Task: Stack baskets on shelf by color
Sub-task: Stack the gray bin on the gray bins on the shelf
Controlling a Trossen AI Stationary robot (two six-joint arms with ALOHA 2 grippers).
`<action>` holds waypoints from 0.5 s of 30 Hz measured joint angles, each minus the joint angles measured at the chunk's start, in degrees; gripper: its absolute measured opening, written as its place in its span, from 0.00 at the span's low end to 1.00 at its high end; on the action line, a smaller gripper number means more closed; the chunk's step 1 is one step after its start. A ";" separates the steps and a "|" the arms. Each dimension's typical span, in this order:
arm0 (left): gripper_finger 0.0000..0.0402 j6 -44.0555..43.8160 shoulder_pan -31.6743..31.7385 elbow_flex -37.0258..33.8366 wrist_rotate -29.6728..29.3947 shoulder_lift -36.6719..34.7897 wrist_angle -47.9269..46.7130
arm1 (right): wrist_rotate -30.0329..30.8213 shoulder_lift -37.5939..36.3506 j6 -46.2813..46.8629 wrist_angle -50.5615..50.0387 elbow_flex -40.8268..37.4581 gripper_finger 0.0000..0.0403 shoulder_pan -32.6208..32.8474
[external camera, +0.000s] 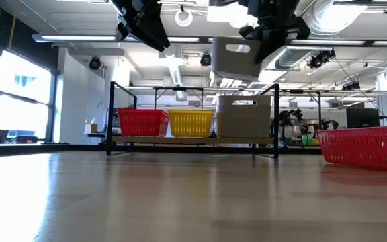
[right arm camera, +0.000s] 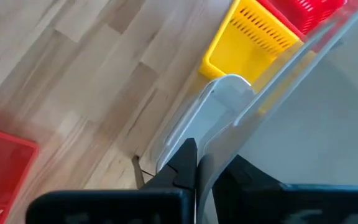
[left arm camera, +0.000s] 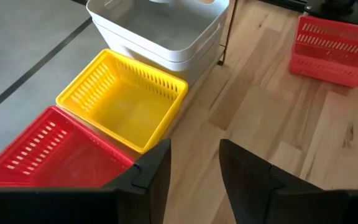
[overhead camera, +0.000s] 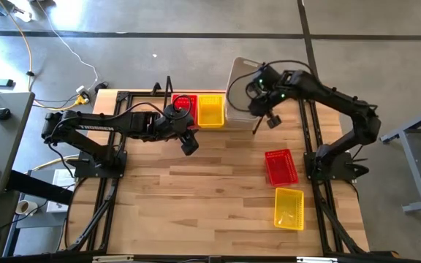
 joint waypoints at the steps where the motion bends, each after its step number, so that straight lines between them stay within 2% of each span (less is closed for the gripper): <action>1: 0.31 0.02 0.00 0.00 0.00 0.00 0.00 | -1.13 0.00 -0.59 -0.21 0.00 0.04 -1.11; 11: 0.31 0.00 0.00 0.00 -0.17 0.00 -0.01 | -4.61 0.15 -4.88 -3.13 0.00 0.04 -5.12; 15: 0.31 0.00 0.00 0.00 -0.46 0.00 0.00 | -5.86 1.56 -2.74 -2.65 0.02 0.04 -5.50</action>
